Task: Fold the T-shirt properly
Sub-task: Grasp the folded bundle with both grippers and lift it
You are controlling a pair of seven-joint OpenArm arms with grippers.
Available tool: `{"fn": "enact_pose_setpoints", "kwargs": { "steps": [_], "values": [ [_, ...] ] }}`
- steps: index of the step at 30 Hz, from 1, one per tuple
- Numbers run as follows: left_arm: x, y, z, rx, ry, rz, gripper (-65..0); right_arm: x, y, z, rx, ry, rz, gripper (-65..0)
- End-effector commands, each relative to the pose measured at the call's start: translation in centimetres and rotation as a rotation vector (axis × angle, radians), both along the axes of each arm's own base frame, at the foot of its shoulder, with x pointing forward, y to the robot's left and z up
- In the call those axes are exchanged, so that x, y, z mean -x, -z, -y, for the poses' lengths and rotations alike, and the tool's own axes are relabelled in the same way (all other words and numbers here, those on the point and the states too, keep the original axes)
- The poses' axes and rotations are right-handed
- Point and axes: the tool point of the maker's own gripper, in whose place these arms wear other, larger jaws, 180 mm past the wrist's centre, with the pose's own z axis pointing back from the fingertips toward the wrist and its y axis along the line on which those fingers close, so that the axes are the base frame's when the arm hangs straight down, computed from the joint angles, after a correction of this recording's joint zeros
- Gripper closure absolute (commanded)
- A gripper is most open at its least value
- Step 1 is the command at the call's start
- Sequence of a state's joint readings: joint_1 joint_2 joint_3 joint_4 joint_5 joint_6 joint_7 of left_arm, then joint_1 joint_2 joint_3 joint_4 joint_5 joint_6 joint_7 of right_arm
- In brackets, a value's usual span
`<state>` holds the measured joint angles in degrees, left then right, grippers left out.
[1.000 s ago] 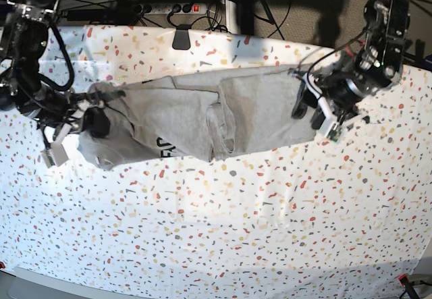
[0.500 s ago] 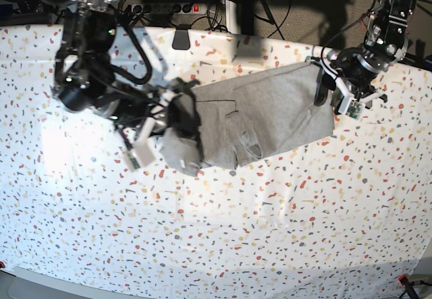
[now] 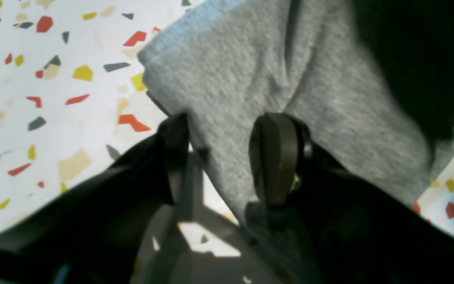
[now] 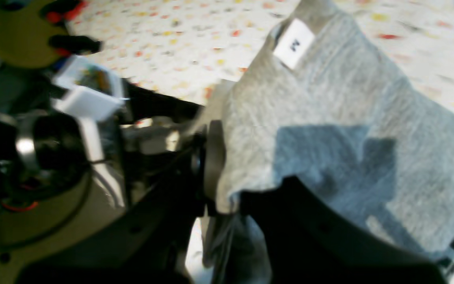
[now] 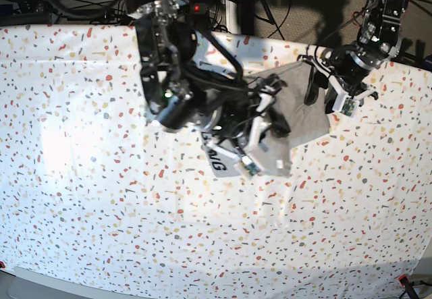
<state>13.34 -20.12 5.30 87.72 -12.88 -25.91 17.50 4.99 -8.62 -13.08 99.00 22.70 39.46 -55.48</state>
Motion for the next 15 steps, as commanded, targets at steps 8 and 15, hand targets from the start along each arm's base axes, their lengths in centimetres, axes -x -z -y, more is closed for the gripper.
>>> {"fn": "enact_pose_setpoints", "kwargs": {
  "steps": [8,15],
  "values": [
    [-0.4,-0.9,0.6,0.021,0.021,0.037,-29.4,2.0,-0.1,-4.2,-0.033,-0.122,-0.013,0.0],
    [-0.6,-1.4,0.9,0.060,0.010,0.048,-29.4,2.5,-0.8,-5.6,-0.071,-0.139,0.017,0.0]
  ]
}}
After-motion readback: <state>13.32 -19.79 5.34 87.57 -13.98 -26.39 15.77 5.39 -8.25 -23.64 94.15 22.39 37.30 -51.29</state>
